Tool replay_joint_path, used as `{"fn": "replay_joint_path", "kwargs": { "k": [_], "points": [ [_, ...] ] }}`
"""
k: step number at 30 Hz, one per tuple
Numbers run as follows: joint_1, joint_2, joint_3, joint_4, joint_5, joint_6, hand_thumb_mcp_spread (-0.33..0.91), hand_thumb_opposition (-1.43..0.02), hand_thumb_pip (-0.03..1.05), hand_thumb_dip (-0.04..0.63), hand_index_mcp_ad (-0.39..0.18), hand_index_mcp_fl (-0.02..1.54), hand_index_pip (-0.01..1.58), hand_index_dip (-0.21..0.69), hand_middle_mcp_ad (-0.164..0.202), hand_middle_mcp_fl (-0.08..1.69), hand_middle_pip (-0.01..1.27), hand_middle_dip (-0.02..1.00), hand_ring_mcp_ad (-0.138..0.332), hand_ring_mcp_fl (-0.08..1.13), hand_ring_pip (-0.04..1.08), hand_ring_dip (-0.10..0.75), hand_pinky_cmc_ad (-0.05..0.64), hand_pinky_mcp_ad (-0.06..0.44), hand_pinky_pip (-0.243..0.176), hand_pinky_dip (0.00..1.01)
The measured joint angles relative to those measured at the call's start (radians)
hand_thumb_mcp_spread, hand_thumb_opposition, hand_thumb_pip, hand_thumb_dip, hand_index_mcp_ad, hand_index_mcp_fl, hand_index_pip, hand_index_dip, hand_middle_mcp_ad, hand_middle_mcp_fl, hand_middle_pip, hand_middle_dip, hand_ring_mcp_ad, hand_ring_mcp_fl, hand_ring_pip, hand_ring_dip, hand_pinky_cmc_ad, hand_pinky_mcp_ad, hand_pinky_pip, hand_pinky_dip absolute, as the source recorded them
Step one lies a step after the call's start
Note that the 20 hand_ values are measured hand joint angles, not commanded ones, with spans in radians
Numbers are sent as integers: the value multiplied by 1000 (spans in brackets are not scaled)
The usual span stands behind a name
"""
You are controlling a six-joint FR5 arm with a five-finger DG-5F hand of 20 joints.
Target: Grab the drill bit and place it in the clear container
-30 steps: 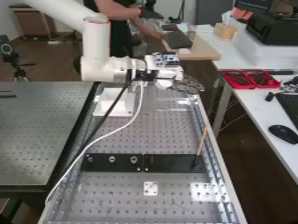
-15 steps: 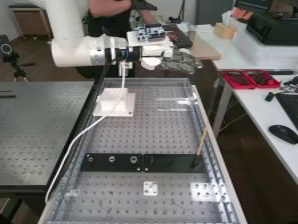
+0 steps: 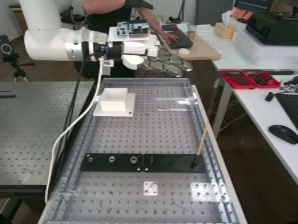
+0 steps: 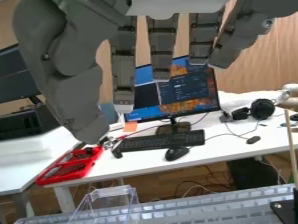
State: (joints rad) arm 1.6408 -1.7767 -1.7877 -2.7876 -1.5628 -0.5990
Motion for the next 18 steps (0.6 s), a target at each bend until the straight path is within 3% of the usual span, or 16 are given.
{"fn": "replay_joint_path", "kwargs": {
  "k": [18],
  "points": [
    [-5,36,0,-19,0,-26,408,-824,651,283,-113,342,675,202,75,183,120,206,188,14,98,37,298,148,-93,309]
  ]
}}
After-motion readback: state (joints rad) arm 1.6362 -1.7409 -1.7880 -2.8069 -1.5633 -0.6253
